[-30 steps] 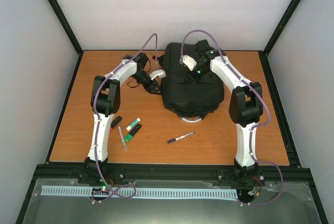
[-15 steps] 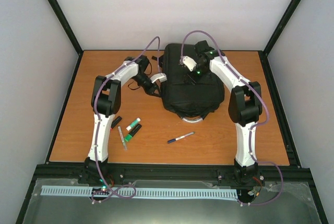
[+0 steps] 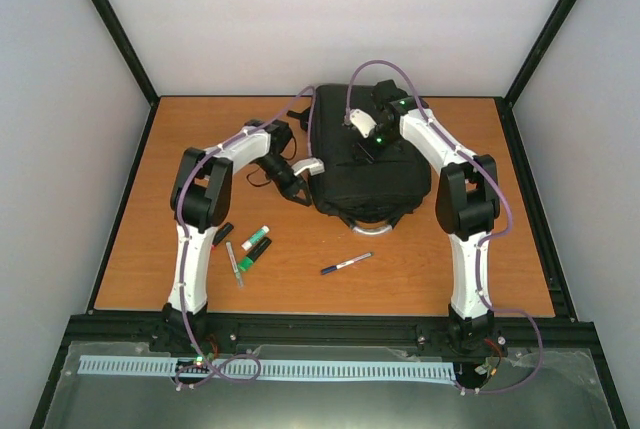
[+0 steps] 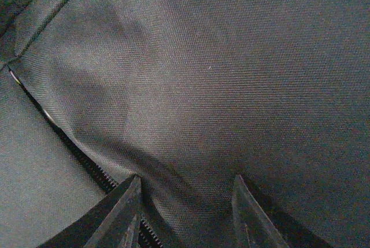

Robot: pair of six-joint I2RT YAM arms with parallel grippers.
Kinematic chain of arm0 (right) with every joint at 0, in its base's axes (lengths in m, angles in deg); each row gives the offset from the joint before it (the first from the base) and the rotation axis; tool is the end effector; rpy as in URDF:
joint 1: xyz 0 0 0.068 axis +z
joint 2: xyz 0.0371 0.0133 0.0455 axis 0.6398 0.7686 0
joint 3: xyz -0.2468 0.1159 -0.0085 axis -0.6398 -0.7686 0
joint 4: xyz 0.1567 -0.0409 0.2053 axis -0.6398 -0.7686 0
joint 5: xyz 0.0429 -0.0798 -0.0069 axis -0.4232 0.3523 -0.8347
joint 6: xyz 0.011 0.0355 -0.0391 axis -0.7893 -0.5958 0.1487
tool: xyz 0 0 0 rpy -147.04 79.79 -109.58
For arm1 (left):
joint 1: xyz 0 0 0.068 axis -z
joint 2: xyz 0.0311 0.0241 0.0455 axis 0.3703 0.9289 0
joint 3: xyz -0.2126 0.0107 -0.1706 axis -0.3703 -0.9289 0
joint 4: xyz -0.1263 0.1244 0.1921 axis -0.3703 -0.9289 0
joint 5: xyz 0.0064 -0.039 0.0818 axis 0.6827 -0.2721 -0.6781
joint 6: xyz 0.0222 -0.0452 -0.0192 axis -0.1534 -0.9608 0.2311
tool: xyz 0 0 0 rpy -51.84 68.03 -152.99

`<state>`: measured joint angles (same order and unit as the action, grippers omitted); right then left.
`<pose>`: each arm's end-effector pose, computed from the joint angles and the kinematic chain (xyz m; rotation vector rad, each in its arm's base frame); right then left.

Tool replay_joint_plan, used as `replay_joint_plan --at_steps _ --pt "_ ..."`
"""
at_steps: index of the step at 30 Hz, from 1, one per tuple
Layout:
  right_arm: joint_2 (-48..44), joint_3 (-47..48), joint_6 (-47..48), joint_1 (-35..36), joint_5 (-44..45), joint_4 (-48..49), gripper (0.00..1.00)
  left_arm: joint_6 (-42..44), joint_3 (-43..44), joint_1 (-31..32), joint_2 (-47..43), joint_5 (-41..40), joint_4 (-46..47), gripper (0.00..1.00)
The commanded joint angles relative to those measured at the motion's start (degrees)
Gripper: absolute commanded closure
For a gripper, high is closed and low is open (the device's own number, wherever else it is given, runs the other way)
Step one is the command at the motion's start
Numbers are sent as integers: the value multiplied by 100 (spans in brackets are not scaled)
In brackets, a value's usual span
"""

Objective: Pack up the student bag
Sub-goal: Zip the student bag at the center of the board.

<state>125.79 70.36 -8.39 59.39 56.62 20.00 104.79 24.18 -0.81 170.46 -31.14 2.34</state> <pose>0.4283 0.1642 0.2276 -1.2069 2.4433 0.3783 0.3852 -0.1720 0.1457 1.4607 2.5376 -1.0939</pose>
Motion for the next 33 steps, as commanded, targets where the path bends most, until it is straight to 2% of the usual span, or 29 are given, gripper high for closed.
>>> replay_joint_plan --at_steps 1,13,24,33 --pt "405 -174 -162 -21 313 -167 55 -228 -165 175 -314 307 -110 99" --pt "436 -90 -193 49 278 -159 55 -690 -479 374 -525 474 251 99" --pt "517 19 -217 58 249 -140 55 -877 -598 980 -777 539 371 99" --pt "252 -93 -177 52 337 -166 56 -999 -616 1159 -763 536 484 98"
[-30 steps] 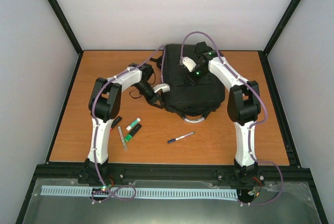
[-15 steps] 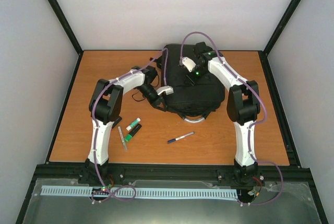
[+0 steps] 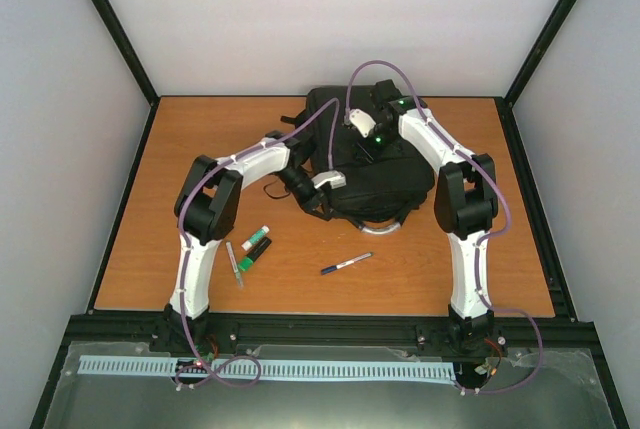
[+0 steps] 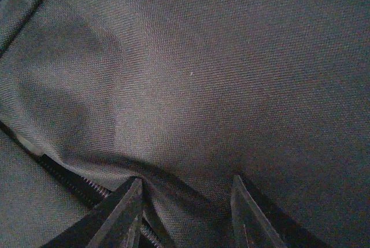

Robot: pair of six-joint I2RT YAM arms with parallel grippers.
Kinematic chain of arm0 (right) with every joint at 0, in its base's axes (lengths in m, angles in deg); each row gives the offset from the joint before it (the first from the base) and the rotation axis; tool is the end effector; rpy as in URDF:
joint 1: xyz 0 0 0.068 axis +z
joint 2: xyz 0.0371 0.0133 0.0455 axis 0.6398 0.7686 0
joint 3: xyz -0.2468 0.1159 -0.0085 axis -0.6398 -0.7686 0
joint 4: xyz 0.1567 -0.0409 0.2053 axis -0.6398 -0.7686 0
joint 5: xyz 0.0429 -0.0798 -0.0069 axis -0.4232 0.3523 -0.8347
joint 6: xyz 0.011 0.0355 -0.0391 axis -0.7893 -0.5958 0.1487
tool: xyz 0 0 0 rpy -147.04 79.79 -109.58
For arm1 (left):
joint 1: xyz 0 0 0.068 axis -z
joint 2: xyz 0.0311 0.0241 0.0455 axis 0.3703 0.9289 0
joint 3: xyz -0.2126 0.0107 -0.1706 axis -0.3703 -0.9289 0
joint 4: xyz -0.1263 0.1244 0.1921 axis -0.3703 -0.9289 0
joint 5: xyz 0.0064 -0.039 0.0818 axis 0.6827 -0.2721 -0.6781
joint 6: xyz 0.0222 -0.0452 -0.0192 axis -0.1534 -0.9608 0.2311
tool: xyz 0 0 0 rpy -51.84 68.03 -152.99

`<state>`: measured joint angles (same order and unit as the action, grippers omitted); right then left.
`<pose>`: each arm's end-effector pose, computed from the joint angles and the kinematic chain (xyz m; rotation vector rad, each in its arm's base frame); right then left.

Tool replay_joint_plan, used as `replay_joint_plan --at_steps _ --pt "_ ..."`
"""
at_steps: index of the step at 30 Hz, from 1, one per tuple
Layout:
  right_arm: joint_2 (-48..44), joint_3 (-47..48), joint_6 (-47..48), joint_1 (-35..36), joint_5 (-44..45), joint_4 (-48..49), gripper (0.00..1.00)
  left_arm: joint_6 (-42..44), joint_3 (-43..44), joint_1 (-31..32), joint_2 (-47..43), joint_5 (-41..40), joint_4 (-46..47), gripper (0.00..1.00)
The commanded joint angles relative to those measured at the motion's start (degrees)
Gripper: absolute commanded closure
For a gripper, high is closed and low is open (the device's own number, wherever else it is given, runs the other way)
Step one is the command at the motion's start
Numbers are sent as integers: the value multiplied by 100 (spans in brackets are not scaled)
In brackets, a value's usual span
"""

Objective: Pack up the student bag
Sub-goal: Zip the student bag at the center of the board.

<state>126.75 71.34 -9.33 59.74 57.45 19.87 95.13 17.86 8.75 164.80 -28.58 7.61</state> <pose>0.4308 0.1676 0.2250 -1.1938 2.4581 0.3654 0.3392 -0.2278 0.1592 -1.4799 -2.4924 1.1450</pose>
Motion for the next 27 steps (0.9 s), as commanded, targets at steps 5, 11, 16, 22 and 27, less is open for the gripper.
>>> replay_joint_plan --at_steps 5,11,16,22,27 --pt "-453 -351 -55 -23 255 -163 55 71 115 192 -322 136 -334 78" --pt "-1737 -997 226 -43 225 -103 49 -43 244 -122 -728 101 -832 62" --pt "-2759 -2129 381 -115 425 243 48 -968 704 -556 -803 241 -827 48" --pt "-3065 -2786 -116 -678 269 520 43 -2137 1395 -857 -307 -522 -459 41" --pt "-2966 -3003 -530 -1495 279 769 31 -2721 1735 -974 -4 -564 -201 27"
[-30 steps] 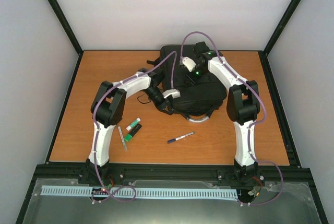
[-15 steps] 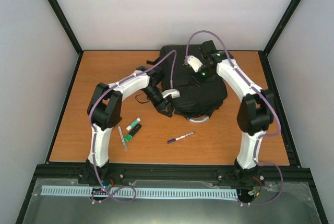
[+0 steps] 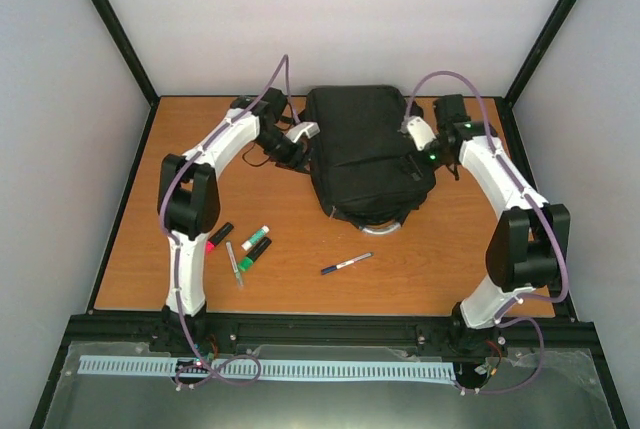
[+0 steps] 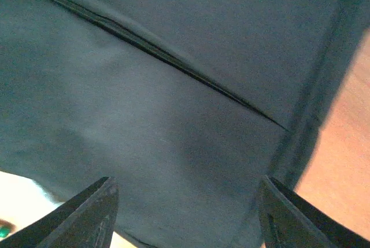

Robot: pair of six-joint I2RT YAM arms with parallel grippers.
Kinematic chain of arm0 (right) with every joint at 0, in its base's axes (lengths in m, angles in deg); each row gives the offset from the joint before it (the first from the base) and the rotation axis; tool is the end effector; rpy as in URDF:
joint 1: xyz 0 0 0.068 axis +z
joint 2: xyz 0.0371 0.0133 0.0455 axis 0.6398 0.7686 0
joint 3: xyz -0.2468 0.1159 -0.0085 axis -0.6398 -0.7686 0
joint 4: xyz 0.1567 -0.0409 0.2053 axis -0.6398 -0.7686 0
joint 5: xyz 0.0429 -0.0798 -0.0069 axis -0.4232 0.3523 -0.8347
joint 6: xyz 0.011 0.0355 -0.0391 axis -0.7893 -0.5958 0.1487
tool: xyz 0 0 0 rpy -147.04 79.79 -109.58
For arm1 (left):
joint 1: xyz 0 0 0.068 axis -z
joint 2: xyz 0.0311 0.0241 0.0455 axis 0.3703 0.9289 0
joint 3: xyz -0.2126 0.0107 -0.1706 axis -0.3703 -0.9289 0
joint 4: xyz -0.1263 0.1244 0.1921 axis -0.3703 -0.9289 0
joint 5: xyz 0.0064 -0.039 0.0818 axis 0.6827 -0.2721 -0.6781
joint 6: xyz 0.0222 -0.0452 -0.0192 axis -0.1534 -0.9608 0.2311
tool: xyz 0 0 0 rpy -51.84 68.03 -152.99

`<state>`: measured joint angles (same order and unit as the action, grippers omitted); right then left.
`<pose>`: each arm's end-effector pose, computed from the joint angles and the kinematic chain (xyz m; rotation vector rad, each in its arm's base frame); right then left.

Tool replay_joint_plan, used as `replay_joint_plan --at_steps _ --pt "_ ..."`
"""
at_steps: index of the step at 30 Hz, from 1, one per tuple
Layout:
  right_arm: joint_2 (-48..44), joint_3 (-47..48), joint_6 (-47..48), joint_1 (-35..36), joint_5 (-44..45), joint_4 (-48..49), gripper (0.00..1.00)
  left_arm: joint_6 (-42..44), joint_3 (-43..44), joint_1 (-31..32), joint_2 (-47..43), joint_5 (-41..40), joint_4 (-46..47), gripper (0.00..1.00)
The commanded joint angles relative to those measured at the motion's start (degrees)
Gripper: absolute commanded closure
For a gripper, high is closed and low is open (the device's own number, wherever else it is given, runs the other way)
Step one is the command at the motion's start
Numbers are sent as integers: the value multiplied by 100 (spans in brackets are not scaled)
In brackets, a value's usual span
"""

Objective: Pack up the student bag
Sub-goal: Zip the student bag at the center of the board, then adjust the student bag at the center of the board.

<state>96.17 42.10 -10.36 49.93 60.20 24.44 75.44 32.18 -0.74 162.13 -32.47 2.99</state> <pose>0.3345 0.0688 0.2818 -0.9267 2.4646 0.2263 0.3932 -0.1749 0.2397 0.8957 2.6992 -1.0293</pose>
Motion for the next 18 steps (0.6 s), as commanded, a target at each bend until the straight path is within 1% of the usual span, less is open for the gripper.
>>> replay_joint_plan --at_steps 1,4,7,9,11,13,14,16,18 --pt "151 -40 -526 -676 -17 349 28 -792 320 -25 306 -160 294 26" --pt "440 159 -603 -1029 -161 313 27 -828 303 -25 458 -61 362 25" --pt "791 354 -543 -1104 -255 270 26 -843 240 -17 636 98 440 24" --pt "1009 515 -523 -1103 -440 224 26 -790 234 4 766 450 462 22" --pt "1293 721 -415 -1104 -897 82 26 -720 266 62 891 967 448 22" --pt "1656 971 -343 -1099 -1500 -158 26 -607 298 215 947 1202 404 23" --pt "1821 1072 -345 -1076 -1619 -232 25 -543 304 300 961 1325 383 23" --pt "2085 1231 -256 -981 -1611 -267 26 -412 309 493 964 1460 320 25" --pt "2315 1481 -194 -864 -1515 -306 26 -264 300 737 949 1396 249 26"
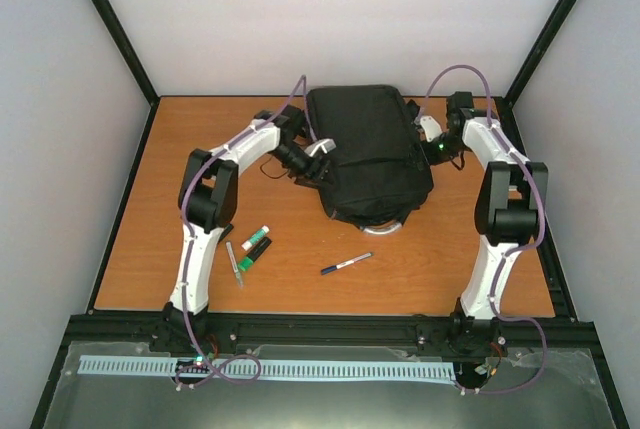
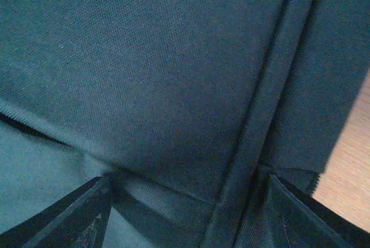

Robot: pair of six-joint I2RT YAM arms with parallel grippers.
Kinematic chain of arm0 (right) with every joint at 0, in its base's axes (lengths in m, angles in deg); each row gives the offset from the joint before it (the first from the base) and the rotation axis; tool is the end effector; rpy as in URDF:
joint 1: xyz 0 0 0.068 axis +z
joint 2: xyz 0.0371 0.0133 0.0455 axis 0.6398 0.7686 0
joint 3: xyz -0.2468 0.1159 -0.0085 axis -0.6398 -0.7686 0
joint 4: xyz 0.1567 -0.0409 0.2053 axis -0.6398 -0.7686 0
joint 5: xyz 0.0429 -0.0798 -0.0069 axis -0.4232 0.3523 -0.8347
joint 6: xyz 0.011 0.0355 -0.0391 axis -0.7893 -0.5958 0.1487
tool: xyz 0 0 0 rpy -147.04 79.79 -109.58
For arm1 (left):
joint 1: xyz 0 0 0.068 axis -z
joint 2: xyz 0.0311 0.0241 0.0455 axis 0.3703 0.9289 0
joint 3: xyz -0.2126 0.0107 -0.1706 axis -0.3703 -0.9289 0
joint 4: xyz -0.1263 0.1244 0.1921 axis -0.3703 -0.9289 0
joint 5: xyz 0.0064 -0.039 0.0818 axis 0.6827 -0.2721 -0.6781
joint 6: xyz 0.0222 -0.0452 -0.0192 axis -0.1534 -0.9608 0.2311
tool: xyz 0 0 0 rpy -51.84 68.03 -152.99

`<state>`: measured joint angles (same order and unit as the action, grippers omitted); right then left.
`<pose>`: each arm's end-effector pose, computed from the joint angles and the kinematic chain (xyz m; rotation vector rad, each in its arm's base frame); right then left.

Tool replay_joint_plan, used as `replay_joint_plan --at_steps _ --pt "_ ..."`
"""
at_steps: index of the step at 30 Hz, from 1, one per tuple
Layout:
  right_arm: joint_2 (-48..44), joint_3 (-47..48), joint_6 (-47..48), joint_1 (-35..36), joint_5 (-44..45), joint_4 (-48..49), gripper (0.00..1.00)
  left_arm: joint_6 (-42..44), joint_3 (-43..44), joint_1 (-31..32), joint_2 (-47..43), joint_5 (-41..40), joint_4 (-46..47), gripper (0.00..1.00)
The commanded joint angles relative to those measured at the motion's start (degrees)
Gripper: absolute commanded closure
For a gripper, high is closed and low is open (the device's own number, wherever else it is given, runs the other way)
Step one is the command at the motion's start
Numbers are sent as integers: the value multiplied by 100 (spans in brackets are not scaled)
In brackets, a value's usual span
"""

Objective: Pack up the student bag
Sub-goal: Adjust the student bag at the center of the board.

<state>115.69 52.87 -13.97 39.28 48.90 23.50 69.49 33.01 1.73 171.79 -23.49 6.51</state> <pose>0.4080 0.0119 0.2170 -0.6443 2.6354 0.5102 0.4051 -0.2047 0.1770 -0.7741 -2.7182 1.2678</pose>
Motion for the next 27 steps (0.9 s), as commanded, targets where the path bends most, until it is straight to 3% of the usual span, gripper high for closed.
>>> replay_joint_plan --at_steps 1,9,15,21,27 --pt "460 556 153 233 -384 -226 26 386 213 594 -20 452 -135 26" --pt "1145 1471 215 598 -193 -276 26 677 -34 1148 -95 69 -258 29" --pt "1261 1962 64 766 362 -119 26 745 -240 1150 -340 -203 -312 29" --pt "511 1736 -75 472 663 -85 26 828 -980 876 -825 -275 -199 27" --pt "-879 570 -55 274 932 156 26 1183 -1725 712 -1508 -652 -66 26"
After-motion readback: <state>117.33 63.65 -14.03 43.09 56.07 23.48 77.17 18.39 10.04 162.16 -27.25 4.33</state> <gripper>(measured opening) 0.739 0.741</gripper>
